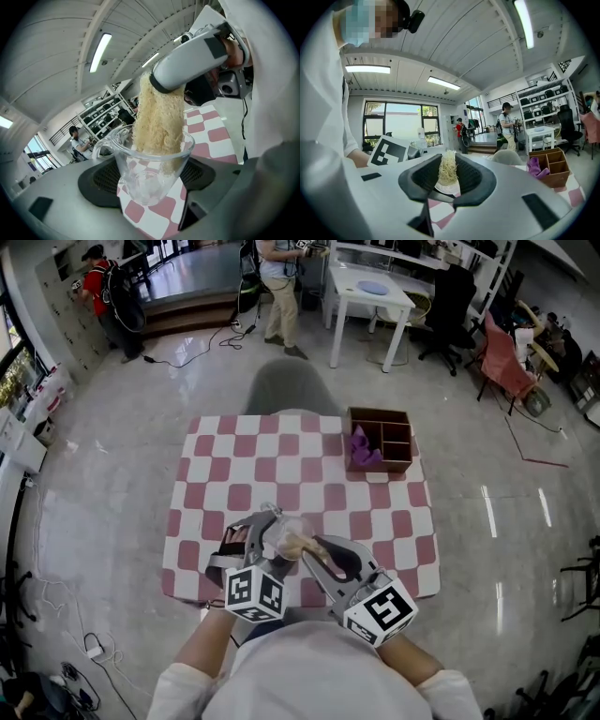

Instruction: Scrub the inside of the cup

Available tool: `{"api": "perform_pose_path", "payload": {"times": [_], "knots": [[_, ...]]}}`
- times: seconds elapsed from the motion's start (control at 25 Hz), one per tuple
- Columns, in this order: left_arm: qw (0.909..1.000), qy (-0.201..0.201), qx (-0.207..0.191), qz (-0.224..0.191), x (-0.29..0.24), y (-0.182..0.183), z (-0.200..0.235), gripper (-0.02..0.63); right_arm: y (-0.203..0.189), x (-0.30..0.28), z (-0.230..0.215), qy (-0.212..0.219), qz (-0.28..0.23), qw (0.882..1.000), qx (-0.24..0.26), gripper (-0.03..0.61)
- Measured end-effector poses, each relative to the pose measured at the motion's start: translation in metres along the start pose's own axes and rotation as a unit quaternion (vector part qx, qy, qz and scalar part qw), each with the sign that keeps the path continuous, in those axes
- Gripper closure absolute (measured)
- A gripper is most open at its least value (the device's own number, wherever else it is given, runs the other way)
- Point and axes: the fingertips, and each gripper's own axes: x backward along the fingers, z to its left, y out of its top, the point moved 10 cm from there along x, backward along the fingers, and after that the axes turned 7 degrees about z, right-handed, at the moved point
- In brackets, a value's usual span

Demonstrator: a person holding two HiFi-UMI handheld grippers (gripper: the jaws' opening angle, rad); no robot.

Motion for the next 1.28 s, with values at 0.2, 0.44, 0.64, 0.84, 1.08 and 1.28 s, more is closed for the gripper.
{"api": "perform_pose_path", "payload": {"times": [0.2, 0.44, 0.64, 0.84, 1.08, 1.28], "knots": [[0.9996, -0.014, 0.019, -0.012, -0.020, -0.005, 0.001, 0.250, 0.002, 0.007, -0.013, -0.036, -0.009, 0.999, -0.003, 0.474], [0.9963, -0.046, 0.066, -0.032, -0.050, -0.014, 0.002, 0.250, -0.001, 0.014, -0.028, -0.084, -0.010, 0.996, -0.010, 0.474], [0.9871, -0.073, 0.134, -0.048, -0.079, -0.027, 0.004, 0.250, -0.003, 0.020, -0.036, -0.121, -0.008, 0.992, -0.019, 0.474], [0.9799, -0.083, 0.168, -0.069, -0.101, -0.042, 0.003, 0.250, -0.006, 0.019, -0.039, -0.147, -0.003, 0.989, -0.027, 0.474], [0.9589, -0.123, 0.236, -0.098, -0.123, -0.065, -0.002, 0.250, -0.013, 0.010, -0.040, -0.161, 0.007, 0.986, -0.038, 0.474], [0.9468, -0.150, 0.264, -0.106, -0.133, -0.074, -0.008, 0.250, -0.018, 0.003, -0.039, -0.166, 0.016, 0.985, -0.045, 0.474]]}}
